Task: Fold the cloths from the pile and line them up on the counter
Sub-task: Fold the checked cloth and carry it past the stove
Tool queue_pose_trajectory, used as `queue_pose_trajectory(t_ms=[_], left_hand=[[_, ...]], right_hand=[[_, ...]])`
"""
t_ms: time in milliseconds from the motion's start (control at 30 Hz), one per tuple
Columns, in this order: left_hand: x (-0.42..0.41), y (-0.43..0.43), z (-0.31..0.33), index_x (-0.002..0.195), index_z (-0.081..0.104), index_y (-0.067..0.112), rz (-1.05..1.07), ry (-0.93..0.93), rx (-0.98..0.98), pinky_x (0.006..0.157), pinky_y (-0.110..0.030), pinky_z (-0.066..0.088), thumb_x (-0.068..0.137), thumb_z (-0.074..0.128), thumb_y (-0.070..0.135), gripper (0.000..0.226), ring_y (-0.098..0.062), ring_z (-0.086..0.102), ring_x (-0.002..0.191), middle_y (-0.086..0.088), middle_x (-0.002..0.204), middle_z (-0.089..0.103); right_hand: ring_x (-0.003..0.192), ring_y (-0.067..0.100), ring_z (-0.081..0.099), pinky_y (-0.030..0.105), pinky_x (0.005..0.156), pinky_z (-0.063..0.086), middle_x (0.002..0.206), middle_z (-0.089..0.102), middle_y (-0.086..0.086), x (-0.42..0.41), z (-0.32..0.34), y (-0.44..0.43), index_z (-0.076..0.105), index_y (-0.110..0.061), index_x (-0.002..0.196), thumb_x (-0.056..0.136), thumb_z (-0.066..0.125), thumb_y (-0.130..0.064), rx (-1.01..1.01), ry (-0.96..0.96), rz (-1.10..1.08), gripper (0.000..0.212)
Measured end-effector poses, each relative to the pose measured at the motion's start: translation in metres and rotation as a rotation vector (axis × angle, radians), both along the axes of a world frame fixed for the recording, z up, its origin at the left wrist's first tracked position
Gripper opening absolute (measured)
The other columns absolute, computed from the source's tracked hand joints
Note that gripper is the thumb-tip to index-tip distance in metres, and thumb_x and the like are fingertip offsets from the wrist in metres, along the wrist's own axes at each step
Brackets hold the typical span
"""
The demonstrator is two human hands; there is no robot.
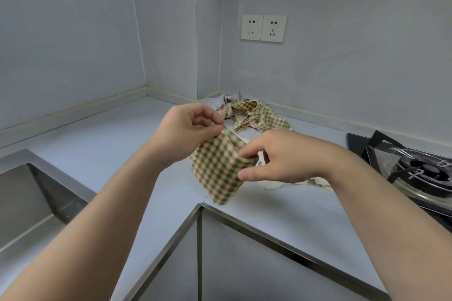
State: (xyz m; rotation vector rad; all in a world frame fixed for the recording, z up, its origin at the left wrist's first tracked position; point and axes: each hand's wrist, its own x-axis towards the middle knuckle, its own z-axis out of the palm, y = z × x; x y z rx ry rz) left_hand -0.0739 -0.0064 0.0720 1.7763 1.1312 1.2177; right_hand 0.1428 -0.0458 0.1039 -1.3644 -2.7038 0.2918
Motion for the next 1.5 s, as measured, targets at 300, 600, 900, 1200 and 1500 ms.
queue_pose_trajectory(t_ms=[300,600,900,1200,1500], left_hand=[[0.015,-0.025,0.005,0.100,0.060,0.007,-0.171,-0.286,-0.160,0.056,-0.017,0.047,0.090,0.064,-0.007,0.018,-0.010,0.059,0.059,-0.008,0.072,0.063],[0.114,-0.066,0.000,0.097,0.059,0.018,-0.029,-0.307,-0.100,0.072,-0.034,0.047,0.098,0.058,0.008,0.010,-0.015,0.058,0.075,0.002,0.077,0.064],[0.283,-0.139,-0.001,0.110,0.049,0.022,-0.082,-0.226,0.297,0.071,-0.003,0.036,0.104,0.043,0.015,0.011,0.013,0.051,0.087,0.021,0.096,0.052],[0.449,-0.213,-0.025,0.107,0.048,0.026,-0.383,-0.109,0.313,0.073,-0.004,0.039,0.102,0.051,0.020,0.008,0.008,0.056,0.089,0.019,0.096,0.057],[0.663,-0.297,-0.024,0.083,0.063,0.008,-0.780,-0.041,-0.561,0.074,-0.033,0.050,0.095,0.062,0.043,0.037,-0.015,0.062,0.081,-0.002,0.085,0.067]], right_hand=[[0.053,0.007,0.049,0.026,0.056,0.041,0.062,0.063,-0.001,0.030,0.025,-0.049,0.067,-0.036,0.115,0.090,0.072,-0.033,-0.064,0.444,-0.063,0.025],[0.062,0.009,0.054,0.034,0.071,0.049,0.071,0.058,-0.004,0.095,0.014,-0.118,0.062,-0.037,0.113,0.089,0.072,-0.024,0.186,0.682,-0.332,0.029],[0.092,0.022,0.067,0.040,0.086,0.058,0.117,0.054,-0.007,0.185,-0.027,-0.214,0.041,-0.039,0.138,0.083,0.071,-0.005,0.446,1.000,-0.836,0.071],[0.093,0.020,0.072,0.035,0.078,0.059,0.096,0.077,0.004,0.311,-0.096,-0.276,0.072,-0.013,0.099,0.100,0.053,-0.042,0.273,1.897,-1.301,0.034],[0.066,0.005,0.056,0.020,0.059,0.043,0.069,0.057,-0.011,0.493,-0.066,-0.378,0.055,-0.022,0.099,0.104,0.038,-0.048,0.884,1.003,-1.719,0.031]])
